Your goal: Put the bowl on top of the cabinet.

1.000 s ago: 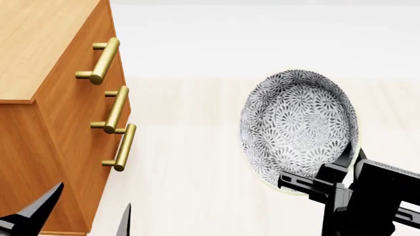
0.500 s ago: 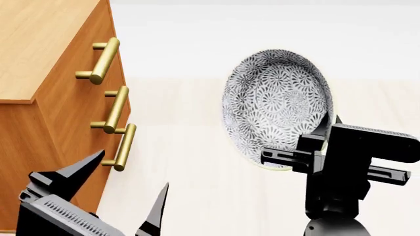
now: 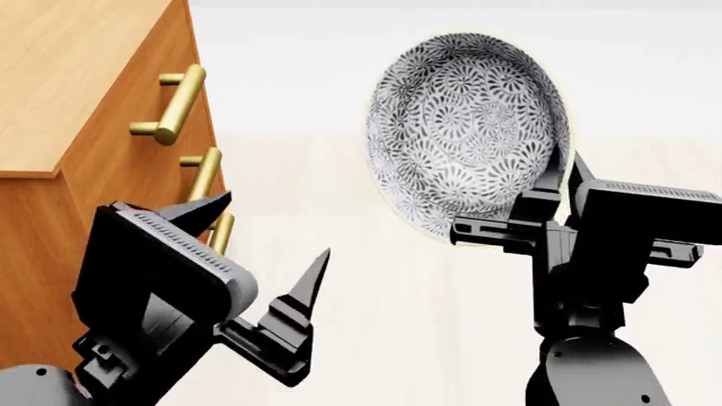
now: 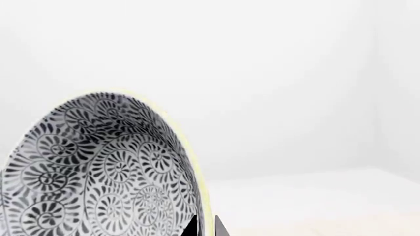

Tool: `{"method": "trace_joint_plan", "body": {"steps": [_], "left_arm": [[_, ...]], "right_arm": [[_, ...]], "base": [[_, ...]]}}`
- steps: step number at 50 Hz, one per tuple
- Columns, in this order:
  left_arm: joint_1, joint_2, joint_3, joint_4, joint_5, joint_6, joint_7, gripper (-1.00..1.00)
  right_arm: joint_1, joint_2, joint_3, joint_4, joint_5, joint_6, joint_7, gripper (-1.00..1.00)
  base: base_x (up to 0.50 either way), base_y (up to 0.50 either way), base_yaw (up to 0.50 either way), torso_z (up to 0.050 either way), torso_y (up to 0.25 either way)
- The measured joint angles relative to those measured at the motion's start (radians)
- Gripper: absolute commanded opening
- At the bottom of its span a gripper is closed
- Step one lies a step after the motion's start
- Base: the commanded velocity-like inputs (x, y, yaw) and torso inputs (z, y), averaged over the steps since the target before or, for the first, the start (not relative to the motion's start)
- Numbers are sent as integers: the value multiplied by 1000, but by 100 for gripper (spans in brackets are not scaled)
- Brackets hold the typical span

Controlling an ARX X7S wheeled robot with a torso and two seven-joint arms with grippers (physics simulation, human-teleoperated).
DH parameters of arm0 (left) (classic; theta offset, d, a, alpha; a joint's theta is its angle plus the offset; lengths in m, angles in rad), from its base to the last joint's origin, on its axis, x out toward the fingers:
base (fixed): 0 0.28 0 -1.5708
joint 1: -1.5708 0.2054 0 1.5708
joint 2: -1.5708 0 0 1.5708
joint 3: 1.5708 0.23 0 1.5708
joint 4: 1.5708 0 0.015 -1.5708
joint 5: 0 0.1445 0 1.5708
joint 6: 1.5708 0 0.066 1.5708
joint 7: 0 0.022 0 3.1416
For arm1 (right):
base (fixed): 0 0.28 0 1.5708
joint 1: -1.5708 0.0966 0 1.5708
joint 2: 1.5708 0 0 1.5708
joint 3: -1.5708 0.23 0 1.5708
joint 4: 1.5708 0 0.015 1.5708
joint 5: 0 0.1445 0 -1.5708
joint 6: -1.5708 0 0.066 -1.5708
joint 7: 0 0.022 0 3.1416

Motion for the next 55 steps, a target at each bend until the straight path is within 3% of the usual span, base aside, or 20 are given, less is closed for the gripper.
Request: {"method": "trace_joint_plan", "body": {"steps": [26, 55], "left_arm": [[-169, 69, -102, -70, -200, -192, 10, 100], [-266, 91, -107, -113, -222, -208, -12, 100]], "right_arm": [[-5, -23, 0, 123, -14, -220, -155, -100], [-150, 51, -25, -118, -23, -233, -147, -100]], "base": [[0, 0, 0, 0, 1], [0, 0, 0, 0, 0]]}}
